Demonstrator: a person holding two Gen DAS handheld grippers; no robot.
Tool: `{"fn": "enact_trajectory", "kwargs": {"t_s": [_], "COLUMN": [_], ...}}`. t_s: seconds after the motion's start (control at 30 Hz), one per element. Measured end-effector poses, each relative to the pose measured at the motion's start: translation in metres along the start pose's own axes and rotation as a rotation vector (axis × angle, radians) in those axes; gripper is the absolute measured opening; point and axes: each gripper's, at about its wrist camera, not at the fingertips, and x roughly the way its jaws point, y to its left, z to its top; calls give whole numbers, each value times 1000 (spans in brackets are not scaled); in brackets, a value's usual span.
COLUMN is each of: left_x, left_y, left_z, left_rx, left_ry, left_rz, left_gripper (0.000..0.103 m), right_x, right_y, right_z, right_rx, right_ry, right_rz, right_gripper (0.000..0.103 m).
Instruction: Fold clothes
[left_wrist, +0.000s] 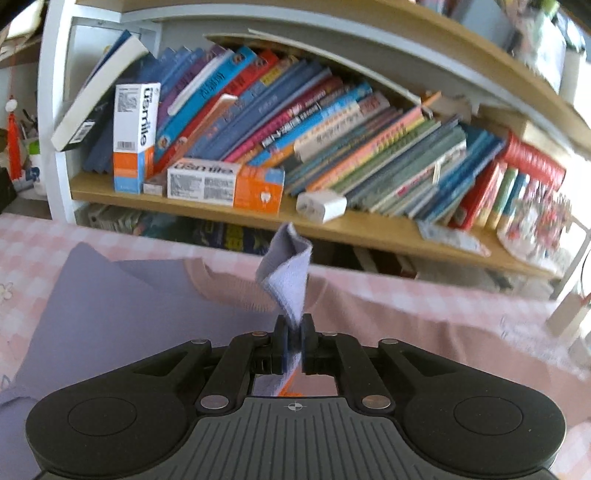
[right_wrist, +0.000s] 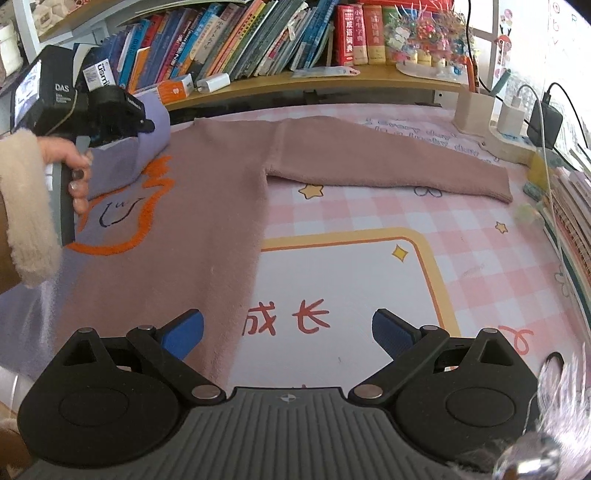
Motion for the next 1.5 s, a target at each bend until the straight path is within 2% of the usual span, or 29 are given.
{"fn": "enact_trajectory", "kwargs": {"t_s": [0.03,0.07,0.1,0.17,0.2,0.27,0.5,0.63,0.87,1.0,1.1,1.3,1.5], "left_x": [3,5,7,5,1,-13,-76,-114,-174,-189,-195,-207,-197], "left_y": [-1,-2,-3,-4,-4,1,32,62,118,129,136,154,169], "left_z": [-1,-2,-3,-5,-7,-9,-23,-44,-89,-105,-111,-120,-115], "left_rx": [12,16,19,25,33,45,57,51,-25,-70,-114,-125,-110], "left_ry": [15,36,57,79,77,61,10,12,78,101,104,96,126], "left_rz": [4,1,-3,-37,-54,-72,-64,55,233,303,321,384,394], "left_gripper": [14,24,40,57,60,61,63,63,63,63,63,63,63], "right_x": [0,-1,-1,-3,-4,-6,-5,0,8,13,17,17,18], "right_y": [1,1,2,3,4,5,9,16,24,26,31,36,33], "right_z": [0,0,0,0,1,1,5,8,10,12,12,6,3], "right_rx": [-1,-2,-3,-5,-6,-8,-1,-16,-28,-17,-27,-53,-13], "right_ry": [1,3,3,-7,-12,-21,-35,-30,-10,9,22,40,54], "right_rz": [1,2,3,3,4,4,28,54,79,82,84,87,57], "right_gripper": [98,98,98,98,98,98,98,98,98,98,98,95,81]}}
